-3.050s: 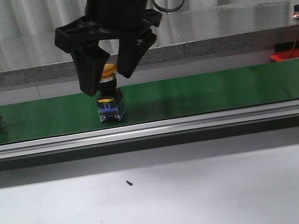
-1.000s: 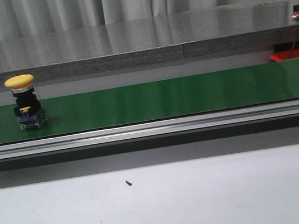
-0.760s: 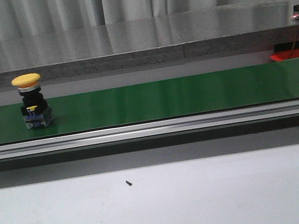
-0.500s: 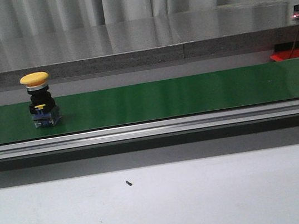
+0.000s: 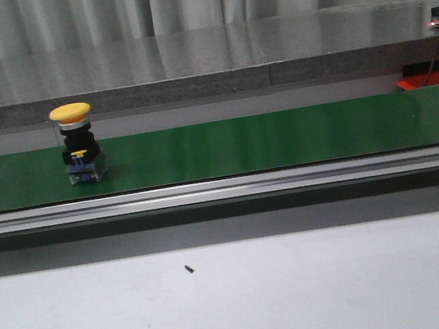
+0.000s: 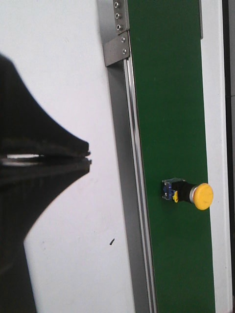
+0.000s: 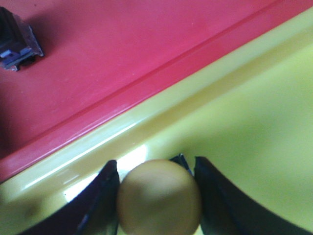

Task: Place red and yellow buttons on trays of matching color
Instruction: 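Carry the yellow button to the yellow tray and release it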

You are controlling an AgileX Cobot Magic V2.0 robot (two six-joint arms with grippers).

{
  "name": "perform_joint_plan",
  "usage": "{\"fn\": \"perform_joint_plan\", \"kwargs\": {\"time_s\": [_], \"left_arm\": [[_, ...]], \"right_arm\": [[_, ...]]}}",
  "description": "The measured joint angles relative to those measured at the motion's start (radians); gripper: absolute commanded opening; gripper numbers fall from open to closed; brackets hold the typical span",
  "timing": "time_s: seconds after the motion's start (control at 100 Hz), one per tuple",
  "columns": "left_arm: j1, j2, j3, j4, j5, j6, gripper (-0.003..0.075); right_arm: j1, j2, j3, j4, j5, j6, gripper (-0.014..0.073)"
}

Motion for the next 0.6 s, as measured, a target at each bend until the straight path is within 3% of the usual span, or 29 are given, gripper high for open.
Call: {"fn": "perform_joint_plan", "kwargs": {"time_s": [0.11,0.26,0.33,0.6], "left_arm": [[0.0,0.0,0.0,0.0,0.0,0.0,-0.002],[0.0,0.0,0.0,0.0,0.0,0.0,-0.002],[0.0,0.0,0.0,0.0,0.0,0.0,-0.002],[0.0,0.0,0.0,0.0,0.0,0.0,-0.002]], "right_arm": [[0.0,0.014,0.0,0.001,-0.005,0.0,0.0194],[0.0,0.02,0.0,0.003,-0.009,0.0,0.0389],[0.0,0.02,0.0,0.003,-0.011,0.0,0.044],[0.0,0.004,0.0,0.004,-0.013,0.001,0.0434]]}}
